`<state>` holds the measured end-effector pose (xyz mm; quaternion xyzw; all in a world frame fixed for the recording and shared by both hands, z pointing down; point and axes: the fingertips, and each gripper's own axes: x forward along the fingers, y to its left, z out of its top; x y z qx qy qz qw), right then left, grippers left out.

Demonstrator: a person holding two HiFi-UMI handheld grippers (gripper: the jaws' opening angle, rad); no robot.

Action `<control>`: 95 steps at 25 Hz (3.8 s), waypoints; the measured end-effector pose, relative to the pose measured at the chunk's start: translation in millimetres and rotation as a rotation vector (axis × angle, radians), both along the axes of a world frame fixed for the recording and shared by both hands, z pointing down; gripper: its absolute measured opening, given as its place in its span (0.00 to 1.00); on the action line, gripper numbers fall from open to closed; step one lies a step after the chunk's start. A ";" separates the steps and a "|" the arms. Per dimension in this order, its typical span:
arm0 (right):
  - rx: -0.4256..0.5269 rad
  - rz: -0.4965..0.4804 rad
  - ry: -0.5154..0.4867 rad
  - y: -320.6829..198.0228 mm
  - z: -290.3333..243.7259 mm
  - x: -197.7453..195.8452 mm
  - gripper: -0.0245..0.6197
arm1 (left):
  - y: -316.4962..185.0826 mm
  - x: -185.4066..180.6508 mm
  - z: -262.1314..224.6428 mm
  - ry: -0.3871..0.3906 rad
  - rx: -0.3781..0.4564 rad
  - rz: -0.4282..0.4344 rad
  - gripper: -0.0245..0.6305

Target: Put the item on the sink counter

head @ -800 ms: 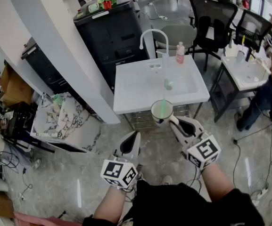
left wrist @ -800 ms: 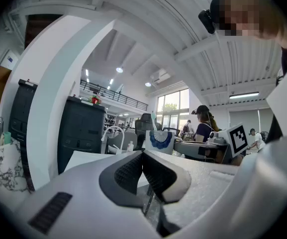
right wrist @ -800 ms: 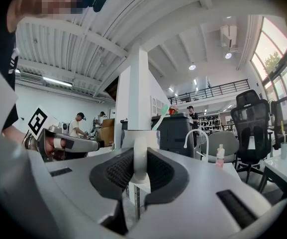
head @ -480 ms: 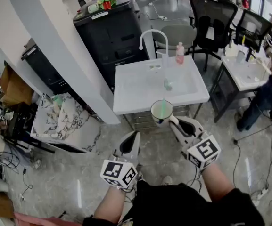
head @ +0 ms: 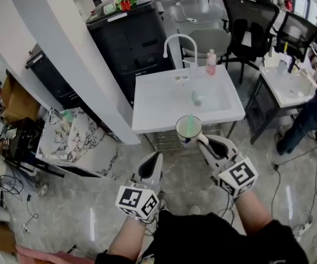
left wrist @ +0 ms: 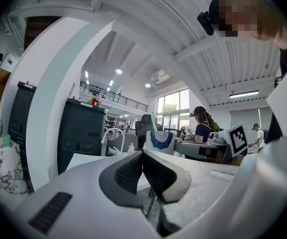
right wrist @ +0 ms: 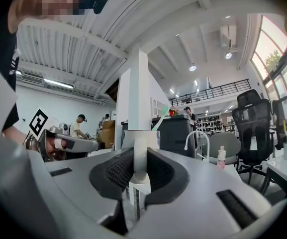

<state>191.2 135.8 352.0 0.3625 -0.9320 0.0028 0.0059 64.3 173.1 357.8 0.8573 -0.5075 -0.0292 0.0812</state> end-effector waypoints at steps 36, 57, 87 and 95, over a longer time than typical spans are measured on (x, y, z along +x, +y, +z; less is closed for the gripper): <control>-0.026 0.089 -0.006 -148.7 7.4 -86.4 0.13 | -155.3 -103.7 -1.3 0.003 0.050 0.038 0.37; -0.050 0.168 0.020 -266.0 13.0 -201.1 0.12 | -260.9 -217.3 7.4 0.019 0.045 0.129 0.41; -0.027 0.234 0.024 -338.3 11.7 -256.4 0.12 | -314.5 -268.7 12.5 0.064 0.053 0.212 0.42; -0.019 0.192 0.023 -376.2 25.1 -256.6 0.12 | -343.2 -263.9 19.2 0.059 0.042 0.186 0.42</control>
